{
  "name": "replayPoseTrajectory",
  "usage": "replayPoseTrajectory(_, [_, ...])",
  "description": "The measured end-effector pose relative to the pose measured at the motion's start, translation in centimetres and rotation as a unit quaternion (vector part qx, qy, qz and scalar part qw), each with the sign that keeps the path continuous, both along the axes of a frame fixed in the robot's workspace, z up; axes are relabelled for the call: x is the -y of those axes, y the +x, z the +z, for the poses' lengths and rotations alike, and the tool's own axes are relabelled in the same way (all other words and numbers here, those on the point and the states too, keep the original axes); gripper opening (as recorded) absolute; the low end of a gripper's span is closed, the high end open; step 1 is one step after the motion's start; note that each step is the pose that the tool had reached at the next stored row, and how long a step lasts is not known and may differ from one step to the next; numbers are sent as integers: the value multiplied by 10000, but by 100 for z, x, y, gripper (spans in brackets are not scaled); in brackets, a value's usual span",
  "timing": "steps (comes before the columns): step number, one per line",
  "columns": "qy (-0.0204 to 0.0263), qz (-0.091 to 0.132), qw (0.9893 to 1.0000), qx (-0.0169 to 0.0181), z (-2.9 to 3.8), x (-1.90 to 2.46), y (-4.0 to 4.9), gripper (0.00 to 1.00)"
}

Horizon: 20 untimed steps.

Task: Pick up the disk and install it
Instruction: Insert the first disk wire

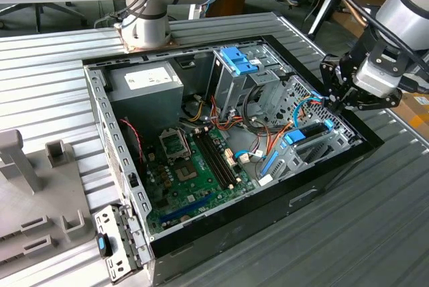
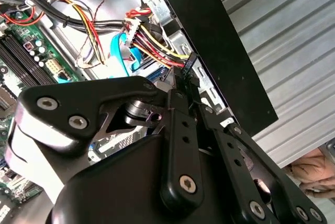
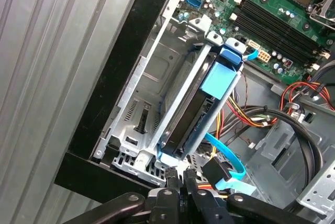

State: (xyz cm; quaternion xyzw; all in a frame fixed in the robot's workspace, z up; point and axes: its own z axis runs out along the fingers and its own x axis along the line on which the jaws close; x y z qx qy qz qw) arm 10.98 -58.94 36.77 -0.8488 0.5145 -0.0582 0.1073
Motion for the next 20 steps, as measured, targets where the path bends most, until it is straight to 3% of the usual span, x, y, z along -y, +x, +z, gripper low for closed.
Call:
replayPoseTrajectory(8, [56, -86, 9999, 0, 0, -1, -117, 16])
replayPoseTrajectory(11, [55, -330, 9994, 1, -2, -1, -121, 16])
replayPoseTrajectory(14, [55, -567, 9984, 2, -5, -1, -122, 16])
replayPoseTrajectory(17, [55, -904, 9959, 5, -6, 0, -126, 16])
replayPoseTrajectory(20, [55, -936, 9956, 5, -7, 0, -127, 16])
